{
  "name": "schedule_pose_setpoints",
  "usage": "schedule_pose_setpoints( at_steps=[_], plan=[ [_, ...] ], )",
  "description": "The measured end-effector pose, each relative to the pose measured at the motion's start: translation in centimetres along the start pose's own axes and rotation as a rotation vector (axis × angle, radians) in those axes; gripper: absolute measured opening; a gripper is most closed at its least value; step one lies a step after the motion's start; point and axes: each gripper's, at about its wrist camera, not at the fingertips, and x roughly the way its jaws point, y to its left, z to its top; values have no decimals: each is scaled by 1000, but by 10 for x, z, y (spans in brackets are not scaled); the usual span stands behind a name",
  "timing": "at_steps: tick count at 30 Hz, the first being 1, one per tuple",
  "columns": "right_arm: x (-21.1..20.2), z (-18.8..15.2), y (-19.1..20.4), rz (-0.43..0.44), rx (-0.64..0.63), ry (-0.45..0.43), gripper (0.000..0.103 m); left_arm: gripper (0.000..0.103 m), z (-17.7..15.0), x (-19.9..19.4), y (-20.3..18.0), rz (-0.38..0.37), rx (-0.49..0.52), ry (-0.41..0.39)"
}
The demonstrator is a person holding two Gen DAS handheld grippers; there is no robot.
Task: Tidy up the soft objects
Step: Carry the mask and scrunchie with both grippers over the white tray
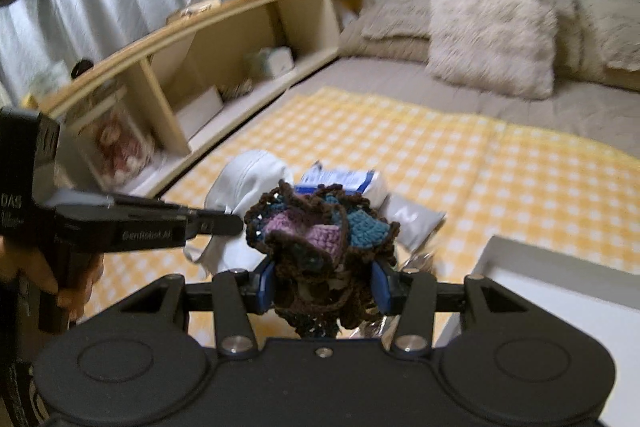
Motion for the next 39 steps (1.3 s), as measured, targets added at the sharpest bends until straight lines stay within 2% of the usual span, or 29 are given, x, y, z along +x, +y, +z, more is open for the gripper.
schedule_pose_setpoints(
  at_steps=[13, 23, 28, 32, 34, 39],
  plan=[
    [-64, -4, -20, -123, 59, -109, 48, 0, 8, -8, -47, -127, 40, -47],
    [-109, -29, -56, -245, 116, -116, 49, 0, 5, 4, -93, -240, 89, -19],
    [-123, -42, -72, -288, 151, -103, 49, 0, -1, 19, -122, -324, 106, 44],
    [-126, -55, -89, -309, 178, -54, 49, 0, -15, 42, -145, -363, 143, 145],
    [-126, -61, -96, -318, 184, -28, 49, 0, -24, 55, -155, -373, 159, 197],
    [-127, -71, -109, -320, 199, 10, 49, 0, -38, 80, -172, -363, 208, 256]
  ],
)
